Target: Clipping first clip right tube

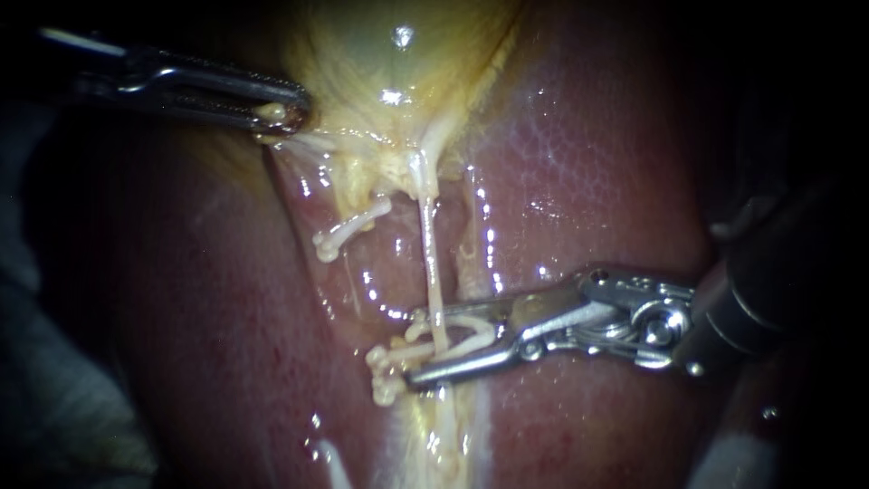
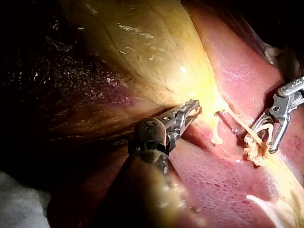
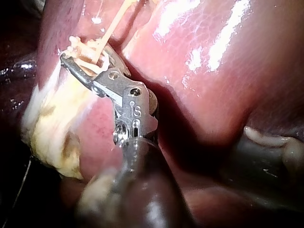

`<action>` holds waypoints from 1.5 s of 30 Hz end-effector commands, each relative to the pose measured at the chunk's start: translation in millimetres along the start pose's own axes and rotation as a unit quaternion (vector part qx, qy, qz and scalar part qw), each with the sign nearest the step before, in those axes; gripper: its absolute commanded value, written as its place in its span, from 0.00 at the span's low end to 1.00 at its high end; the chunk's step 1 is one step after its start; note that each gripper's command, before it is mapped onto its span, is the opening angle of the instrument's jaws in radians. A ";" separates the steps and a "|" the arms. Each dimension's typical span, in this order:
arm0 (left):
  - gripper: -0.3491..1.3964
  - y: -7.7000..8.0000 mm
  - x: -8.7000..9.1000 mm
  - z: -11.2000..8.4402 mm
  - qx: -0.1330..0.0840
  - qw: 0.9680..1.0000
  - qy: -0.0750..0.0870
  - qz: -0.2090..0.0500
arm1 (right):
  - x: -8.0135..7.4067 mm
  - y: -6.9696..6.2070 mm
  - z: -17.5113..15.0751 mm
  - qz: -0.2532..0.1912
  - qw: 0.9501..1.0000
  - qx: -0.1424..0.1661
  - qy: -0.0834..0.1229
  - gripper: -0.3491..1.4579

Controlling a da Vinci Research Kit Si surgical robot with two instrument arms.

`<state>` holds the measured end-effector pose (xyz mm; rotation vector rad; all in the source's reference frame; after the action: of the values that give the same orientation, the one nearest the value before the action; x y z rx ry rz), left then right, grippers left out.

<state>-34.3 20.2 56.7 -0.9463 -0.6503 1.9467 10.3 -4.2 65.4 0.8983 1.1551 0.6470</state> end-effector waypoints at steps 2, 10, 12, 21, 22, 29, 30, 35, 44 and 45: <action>0.00 0.0 0.0 0.0 0.000 1.000 0.000 0.000 | 0.3 -0.7 -0.2 0.004 1.000 0.015 -0.001 0.47; 0.00 0.0 0.0 0.0 0.000 1.000 0.000 0.000 | 1.5 -2.9 -0.4 0.006 0.997 0.071 -0.002 0.45; 0.00 0.0 0.0 0.0 0.000 1.000 0.000 0.000 | 1.8 -3.0 -0.5 0.005 0.997 0.073 0.003 0.44; 0.00 0.0 0.0 0.0 0.000 1.000 0.000 0.000 | 1.9 -2.9 -0.6 0.019 0.997 0.072 0.002 0.36; 0.00 0.0 0.0 0.0 0.000 1.000 0.000 0.000 | 1.9 -2.9 -0.6 0.022 0.997 0.072 0.002 0.34; 0.00 0.0 0.0 0.0 0.000 1.000 0.000 0.000 | 1.9 -2.7 -0.8 0.023 0.998 0.058 0.011 0.19; 0.00 0.0 0.0 0.0 0.000 1.000 0.000 0.000 | 1.9 -2.6 -0.8 0.023 0.998 0.055 0.013 0.18; 0.00 0.0 0.0 0.0 0.000 1.000 0.000 0.000 | 1.7 -2.5 -1.3 0.030 0.998 0.041 0.022 0.03; 0.00 0.0 0.0 0.0 0.000 1.000 0.000 0.000 | 1.2 -2.5 -1.9 0.053 0.998 0.041 0.021 0.00; 0.00 0.0 0.0 0.0 0.000 1.000 0.000 0.000 | 1.2 -2.5 -1.9 0.053 0.998 0.041 0.021 0.00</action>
<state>-34.3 20.2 56.7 -0.9460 -0.6499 1.9464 8.8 -3.9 62.3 1.0240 1.1842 0.7118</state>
